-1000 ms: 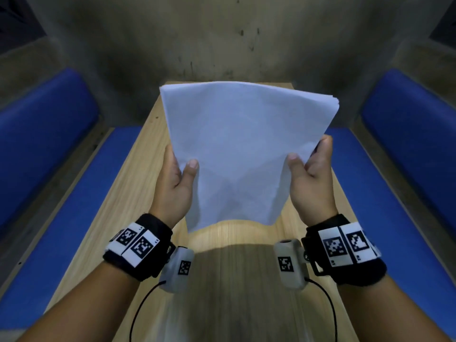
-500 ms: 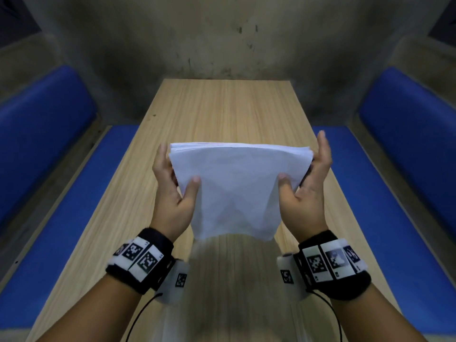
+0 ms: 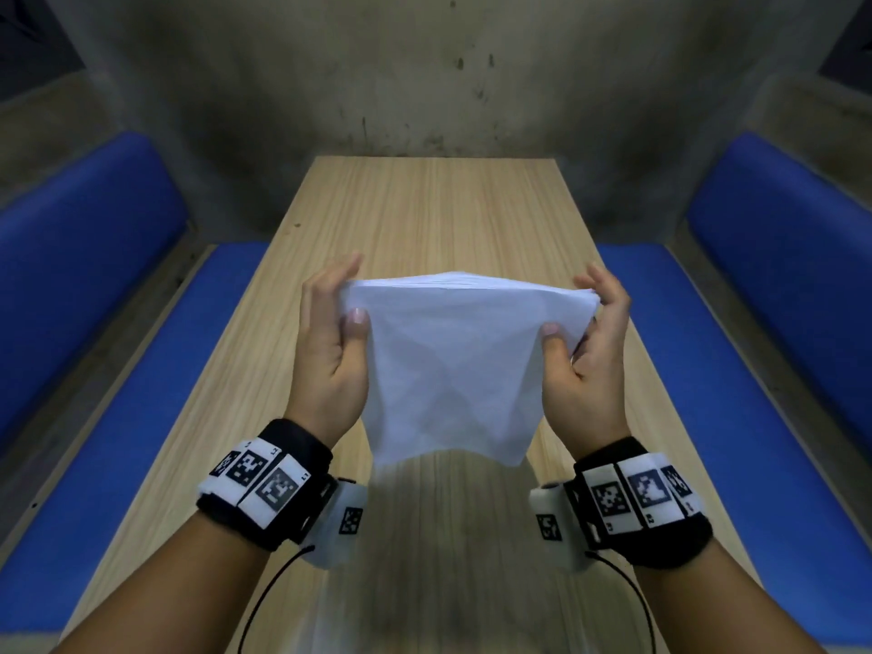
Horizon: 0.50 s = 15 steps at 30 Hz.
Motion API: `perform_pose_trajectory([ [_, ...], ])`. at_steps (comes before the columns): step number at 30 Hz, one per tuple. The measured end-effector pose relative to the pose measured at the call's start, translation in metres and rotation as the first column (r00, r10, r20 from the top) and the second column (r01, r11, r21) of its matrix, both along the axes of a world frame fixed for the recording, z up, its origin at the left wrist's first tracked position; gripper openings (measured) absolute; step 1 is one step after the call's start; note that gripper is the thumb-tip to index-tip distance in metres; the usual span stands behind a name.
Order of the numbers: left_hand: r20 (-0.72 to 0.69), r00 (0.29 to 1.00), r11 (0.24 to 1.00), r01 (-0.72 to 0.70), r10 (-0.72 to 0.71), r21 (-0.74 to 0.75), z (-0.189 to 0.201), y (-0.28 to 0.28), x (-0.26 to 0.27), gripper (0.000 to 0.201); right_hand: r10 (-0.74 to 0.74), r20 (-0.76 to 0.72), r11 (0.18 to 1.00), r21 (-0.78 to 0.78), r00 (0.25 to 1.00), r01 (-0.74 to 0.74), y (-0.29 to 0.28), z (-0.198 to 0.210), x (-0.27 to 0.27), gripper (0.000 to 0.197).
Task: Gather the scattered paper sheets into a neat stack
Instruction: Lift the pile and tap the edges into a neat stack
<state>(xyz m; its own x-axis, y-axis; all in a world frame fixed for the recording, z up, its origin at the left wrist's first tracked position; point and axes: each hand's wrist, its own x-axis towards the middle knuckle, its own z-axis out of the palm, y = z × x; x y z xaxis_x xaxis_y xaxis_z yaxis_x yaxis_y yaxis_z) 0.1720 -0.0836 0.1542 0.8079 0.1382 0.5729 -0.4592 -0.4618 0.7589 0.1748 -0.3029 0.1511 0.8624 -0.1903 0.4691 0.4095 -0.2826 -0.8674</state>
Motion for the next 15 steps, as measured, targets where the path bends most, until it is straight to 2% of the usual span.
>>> perform_pose_trajectory([
  [2,-0.157,0.981,0.960,0.071,-0.117,-0.270,-0.006,-0.001,-0.001,0.034,0.089,-0.138,0.974,0.218,0.986,-0.058,-0.003,-0.004,0.001,0.036],
  [3,-0.207,0.963,0.928,0.090,-0.173,-0.360,-0.009,-0.002,-0.002,0.026,0.112,-0.181,0.963,0.264,0.977,-0.061,-0.004,-0.007,0.002,0.026],
  [5,-0.258,0.936,0.888,0.105,-0.240,-0.447,-0.018,-0.004,-0.003,0.022,0.116,-0.231,0.961,0.270,0.966,-0.051,-0.003,-0.014,0.003,0.013],
  [8,-0.269,0.924,0.862,0.108,-0.270,-0.494,-0.031,-0.009,-0.004,0.019,0.094,-0.259,0.968,0.249,0.961,-0.028,0.002,-0.025,0.004,0.007],
  [11,-0.243,0.941,0.879,0.101,-0.237,-0.466,-0.031,-0.009,-0.002,0.009,0.070,-0.223,0.971,0.238,0.972,-0.016,0.005,-0.023,0.005,0.018],
  [15,-0.168,0.955,0.878,0.146,-0.246,-0.455,-0.027,-0.006,0.000,0.012,0.113,-0.162,0.959,0.275,0.980,-0.066,0.002,-0.018,0.004,0.019],
])
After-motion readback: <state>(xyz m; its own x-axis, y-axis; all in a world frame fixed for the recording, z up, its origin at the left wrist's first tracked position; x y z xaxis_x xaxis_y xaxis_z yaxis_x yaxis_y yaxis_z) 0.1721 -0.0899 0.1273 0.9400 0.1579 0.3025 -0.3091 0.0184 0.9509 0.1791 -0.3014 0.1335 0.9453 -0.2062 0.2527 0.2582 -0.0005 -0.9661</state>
